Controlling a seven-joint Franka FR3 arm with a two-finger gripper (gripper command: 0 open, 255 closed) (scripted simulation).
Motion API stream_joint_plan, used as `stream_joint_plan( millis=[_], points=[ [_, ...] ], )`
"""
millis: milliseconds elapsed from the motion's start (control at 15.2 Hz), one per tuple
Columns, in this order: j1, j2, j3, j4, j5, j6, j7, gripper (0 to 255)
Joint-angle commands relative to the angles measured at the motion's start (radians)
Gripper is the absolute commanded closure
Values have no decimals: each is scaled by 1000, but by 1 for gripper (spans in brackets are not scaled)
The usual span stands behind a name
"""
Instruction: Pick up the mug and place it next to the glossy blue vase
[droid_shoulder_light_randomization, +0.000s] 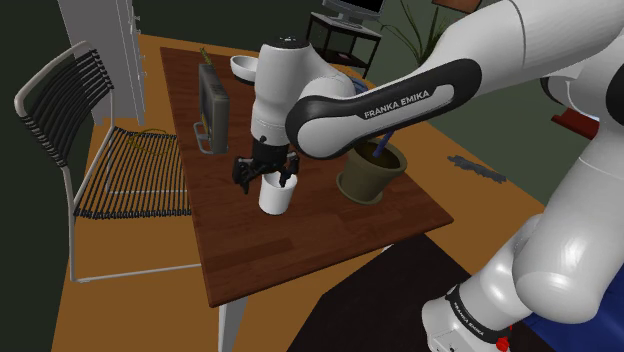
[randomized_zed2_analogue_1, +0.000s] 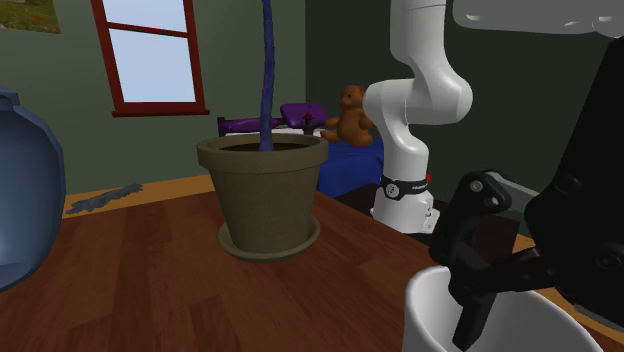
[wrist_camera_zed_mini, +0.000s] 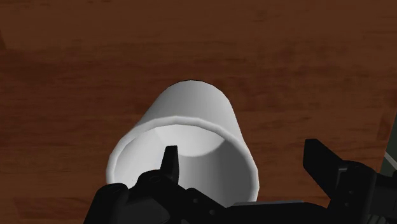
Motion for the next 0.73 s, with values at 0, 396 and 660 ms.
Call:
stream_joint_plan(
  millis=[0, 396, 660],
  points=[
    [0, 0, 0, 0, 0, 0, 0, 255],
    [0, 0, 0, 0, 0, 0, 0, 255],
    [-1, -7, 2, 5, 6, -11, -4, 255]
  ],
)
